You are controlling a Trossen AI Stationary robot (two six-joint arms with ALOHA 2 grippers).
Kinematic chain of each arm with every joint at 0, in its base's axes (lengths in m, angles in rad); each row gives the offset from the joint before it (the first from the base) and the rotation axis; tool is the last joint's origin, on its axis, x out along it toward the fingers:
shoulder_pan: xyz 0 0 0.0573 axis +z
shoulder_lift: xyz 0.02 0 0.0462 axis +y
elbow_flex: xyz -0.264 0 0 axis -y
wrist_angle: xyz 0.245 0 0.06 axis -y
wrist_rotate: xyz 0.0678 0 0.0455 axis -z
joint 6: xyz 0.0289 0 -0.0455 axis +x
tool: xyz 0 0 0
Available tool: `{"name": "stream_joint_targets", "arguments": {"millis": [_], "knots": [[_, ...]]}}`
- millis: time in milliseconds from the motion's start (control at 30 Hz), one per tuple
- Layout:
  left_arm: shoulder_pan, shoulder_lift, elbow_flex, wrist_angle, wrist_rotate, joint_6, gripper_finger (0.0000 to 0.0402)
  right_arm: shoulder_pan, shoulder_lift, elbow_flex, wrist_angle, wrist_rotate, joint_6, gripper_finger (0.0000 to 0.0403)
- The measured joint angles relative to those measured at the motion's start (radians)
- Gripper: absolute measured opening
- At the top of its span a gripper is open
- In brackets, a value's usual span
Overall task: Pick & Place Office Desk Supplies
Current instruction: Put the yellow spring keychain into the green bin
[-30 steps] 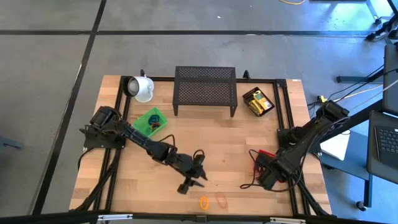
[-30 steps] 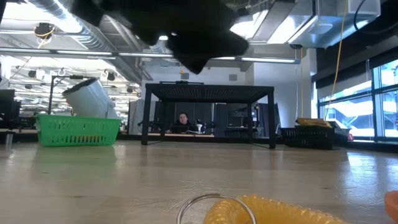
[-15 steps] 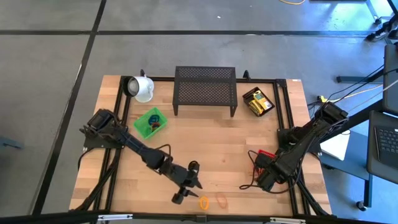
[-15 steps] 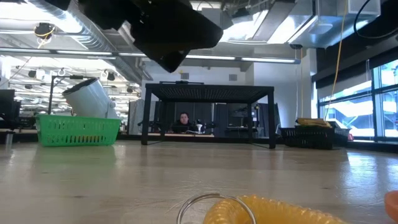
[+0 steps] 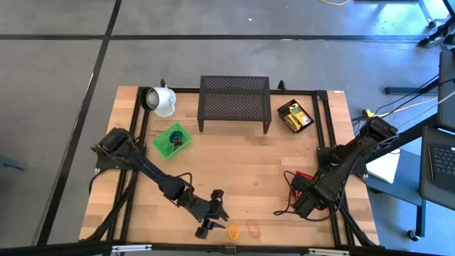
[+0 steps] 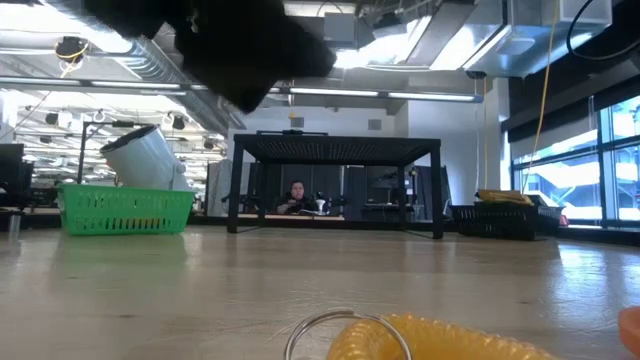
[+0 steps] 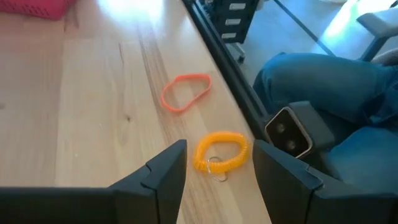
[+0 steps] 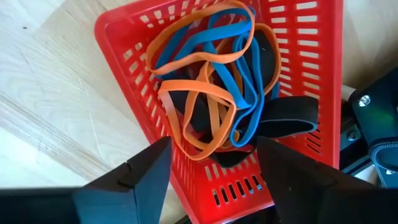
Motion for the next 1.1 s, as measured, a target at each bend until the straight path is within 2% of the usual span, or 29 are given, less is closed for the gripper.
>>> {"name": "stream_joint_targets", "arguments": {"millis": [300, 433, 533, 700, 900, 1100], "knots": [[0.012, 0.129, 0.001, 0.149, 0.024, 0.018, 0.0178, 0.000, 0.000, 0.000, 0.000, 0.000, 0.000, 0.0242], [0.031, 0.197, 0.041, 0.181, 0.077, 0.027, 0.0178, 0.000, 0.000, 0.000, 0.003, 0.000, 0.000, 0.0242], [0.045, 0.263, 0.090, 0.181, 0.155, 0.027, 0.0178, 0.000, 0.000, 0.000, 0.003, 0.007, 0.000, 0.0242], [0.063, 0.320, 0.150, 0.143, 0.252, 0.074, 0.0178, 0.000, 0.000, 0.000, 0.007, 0.047, 0.000, 0.0242], [0.092, 0.307, 0.159, 0.046, 0.242, 0.199, 0.0178, 0.000, 0.000, 0.000, 0.019, 0.053, 0.000, 0.0242], [0.131, 0.300, 0.162, -0.088, 0.234, 0.214, 0.0177, 0.000, 0.000, 0.000, 0.023, 0.053, -0.001, 0.0242]]}}
